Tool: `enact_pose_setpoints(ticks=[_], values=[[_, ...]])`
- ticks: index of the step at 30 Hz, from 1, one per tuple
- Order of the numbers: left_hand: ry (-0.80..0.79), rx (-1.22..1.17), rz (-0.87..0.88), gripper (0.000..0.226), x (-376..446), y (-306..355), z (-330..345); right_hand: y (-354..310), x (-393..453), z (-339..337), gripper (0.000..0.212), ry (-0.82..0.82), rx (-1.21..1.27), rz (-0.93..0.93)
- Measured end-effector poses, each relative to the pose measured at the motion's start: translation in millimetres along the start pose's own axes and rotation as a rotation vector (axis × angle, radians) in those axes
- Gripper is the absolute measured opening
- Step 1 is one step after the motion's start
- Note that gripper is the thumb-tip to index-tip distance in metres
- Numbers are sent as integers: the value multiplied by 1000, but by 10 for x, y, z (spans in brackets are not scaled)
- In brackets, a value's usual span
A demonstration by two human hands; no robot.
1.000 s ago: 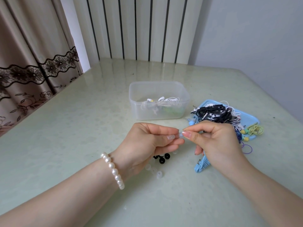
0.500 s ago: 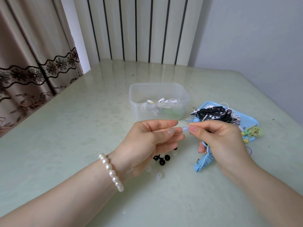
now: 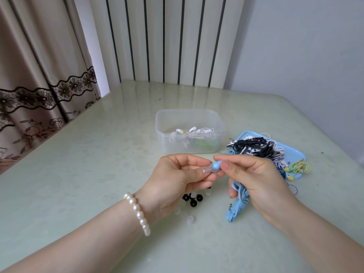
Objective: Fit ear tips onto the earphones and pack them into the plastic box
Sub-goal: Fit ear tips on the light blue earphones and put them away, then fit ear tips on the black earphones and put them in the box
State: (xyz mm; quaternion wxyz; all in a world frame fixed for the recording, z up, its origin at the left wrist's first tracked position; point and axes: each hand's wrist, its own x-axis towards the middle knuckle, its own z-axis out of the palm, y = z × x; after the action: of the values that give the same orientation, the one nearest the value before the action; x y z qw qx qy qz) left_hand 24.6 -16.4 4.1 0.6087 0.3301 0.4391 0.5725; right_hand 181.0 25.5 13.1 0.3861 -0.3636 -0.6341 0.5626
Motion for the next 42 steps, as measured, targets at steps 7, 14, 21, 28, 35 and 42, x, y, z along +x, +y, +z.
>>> enact_pose_setpoints(ticks=[7,14,21,28,35,42], values=[[100,-4,115,8,69,159,-127,-385,204,-123,32,-153,39,125],[202,146,190,12,184,243,-319,-1020,1084,24,22,-32,121,-5],[188,580,248,12,228,148,-341,-617,1842,406,22,55,-408,-111],[61,809,257,18,212,41,-329,-261,1893,365,20,-133,-933,-56],[36,919,283,11,226,20,-346,-774,1574,-34,11,-104,-916,-115],[12,1024,322,11,263,-56,-314,-729,1142,-713,9,-29,-1046,-14]])
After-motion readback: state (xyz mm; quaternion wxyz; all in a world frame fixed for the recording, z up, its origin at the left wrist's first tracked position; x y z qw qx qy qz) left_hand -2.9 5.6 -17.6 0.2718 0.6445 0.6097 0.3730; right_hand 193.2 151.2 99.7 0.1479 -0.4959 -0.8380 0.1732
